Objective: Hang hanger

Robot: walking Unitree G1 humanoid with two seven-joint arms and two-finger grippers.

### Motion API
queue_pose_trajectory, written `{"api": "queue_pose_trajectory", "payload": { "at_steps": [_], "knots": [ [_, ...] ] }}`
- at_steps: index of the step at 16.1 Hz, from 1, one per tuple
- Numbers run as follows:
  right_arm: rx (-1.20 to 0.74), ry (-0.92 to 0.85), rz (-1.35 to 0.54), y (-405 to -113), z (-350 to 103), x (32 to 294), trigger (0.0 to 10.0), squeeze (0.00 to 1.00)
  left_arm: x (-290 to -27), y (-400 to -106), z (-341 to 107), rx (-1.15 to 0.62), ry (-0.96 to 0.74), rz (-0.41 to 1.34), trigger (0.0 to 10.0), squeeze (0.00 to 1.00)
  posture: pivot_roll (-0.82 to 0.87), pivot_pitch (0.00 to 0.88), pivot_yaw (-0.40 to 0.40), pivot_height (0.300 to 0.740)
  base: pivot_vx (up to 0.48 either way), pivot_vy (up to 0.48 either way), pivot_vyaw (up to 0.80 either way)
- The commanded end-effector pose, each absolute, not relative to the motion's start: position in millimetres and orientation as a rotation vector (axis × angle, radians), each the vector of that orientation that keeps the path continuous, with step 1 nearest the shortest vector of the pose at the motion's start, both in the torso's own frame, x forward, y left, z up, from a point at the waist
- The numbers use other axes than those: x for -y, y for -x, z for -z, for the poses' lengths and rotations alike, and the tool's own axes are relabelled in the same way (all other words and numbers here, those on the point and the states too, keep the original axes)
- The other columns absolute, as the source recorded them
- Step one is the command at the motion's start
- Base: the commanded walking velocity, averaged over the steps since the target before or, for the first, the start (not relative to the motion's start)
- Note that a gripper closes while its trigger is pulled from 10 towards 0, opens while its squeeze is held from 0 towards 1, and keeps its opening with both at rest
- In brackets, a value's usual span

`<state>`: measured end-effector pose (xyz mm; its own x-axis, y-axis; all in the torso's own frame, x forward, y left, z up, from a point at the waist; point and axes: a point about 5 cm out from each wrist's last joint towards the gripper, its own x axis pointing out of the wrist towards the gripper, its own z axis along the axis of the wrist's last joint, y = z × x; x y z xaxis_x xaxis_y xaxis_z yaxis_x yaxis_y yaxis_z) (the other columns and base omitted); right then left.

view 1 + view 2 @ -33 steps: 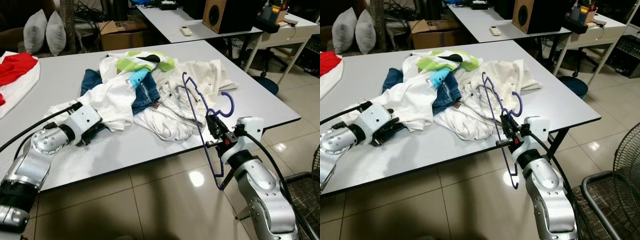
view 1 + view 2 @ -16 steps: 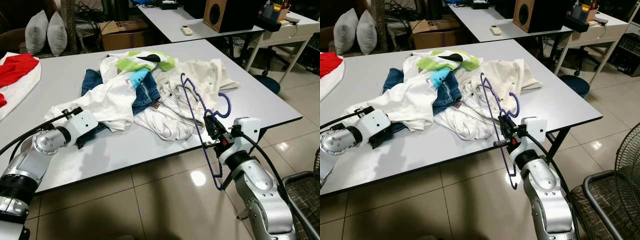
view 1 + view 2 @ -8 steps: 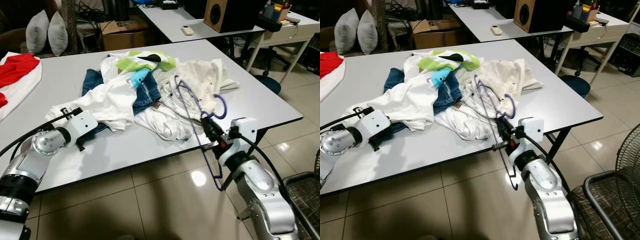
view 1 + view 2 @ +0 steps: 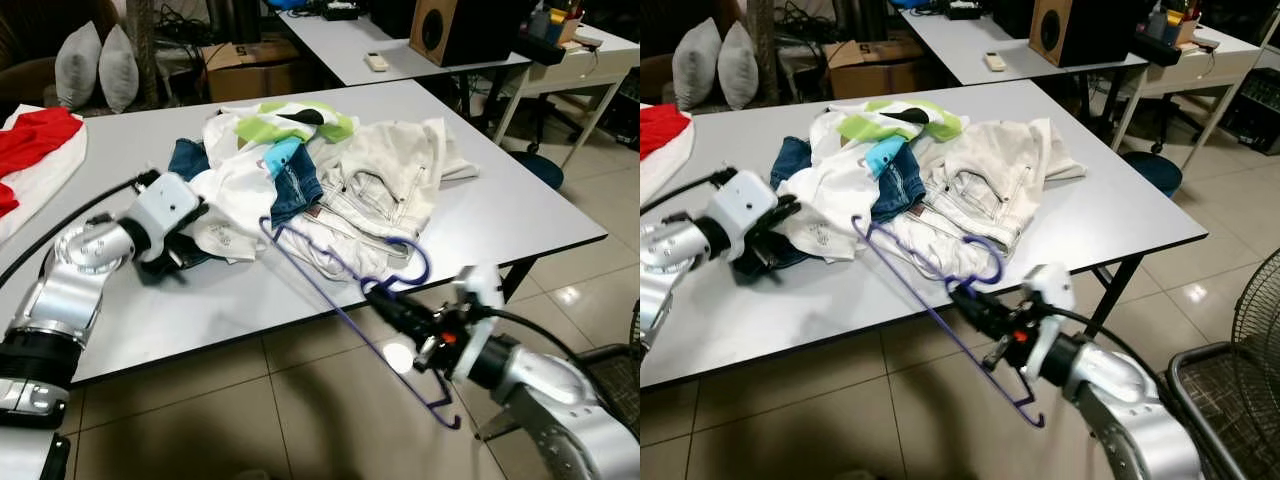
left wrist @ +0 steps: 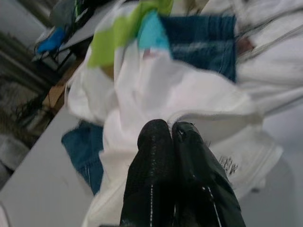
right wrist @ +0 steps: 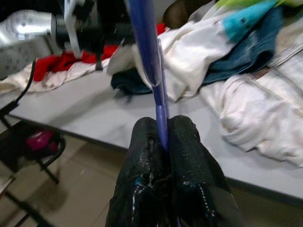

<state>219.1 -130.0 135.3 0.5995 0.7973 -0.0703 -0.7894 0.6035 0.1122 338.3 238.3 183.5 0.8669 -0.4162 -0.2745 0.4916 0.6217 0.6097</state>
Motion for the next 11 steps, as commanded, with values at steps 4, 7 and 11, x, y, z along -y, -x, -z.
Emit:
{"api": "queue_pose_trajectory", "payload": {
  "at_steps": [4, 7, 11],
  "knots": [
    [-0.139, -0.044, -0.932, -237, -133, 117, 10.0, 0.00, -230, -331, -198, -0.089, -0.748, 0.591, 0.0, 0.00, -0.01, 0.000, 0.013, 0.740, 0.000, 0.000, 0.00],
    [-0.168, -0.039, -0.907, -256, -127, 110, 10.0, 0.00, -226, -327, -201, -0.091, -0.742, 0.611, 0.0, 0.00, -0.01, 0.000, 0.013, 0.740, 0.000, 0.000, 0.00],
    [-0.238, -0.068, -0.920, -280, -111, 93, 10.0, 0.00, -223, -327, -208, -0.077, -0.735, 0.608, 0.0, 0.00, 0.00, 0.000, 0.001, 0.740, 0.000, 0.000, 0.00]
  ]
}}
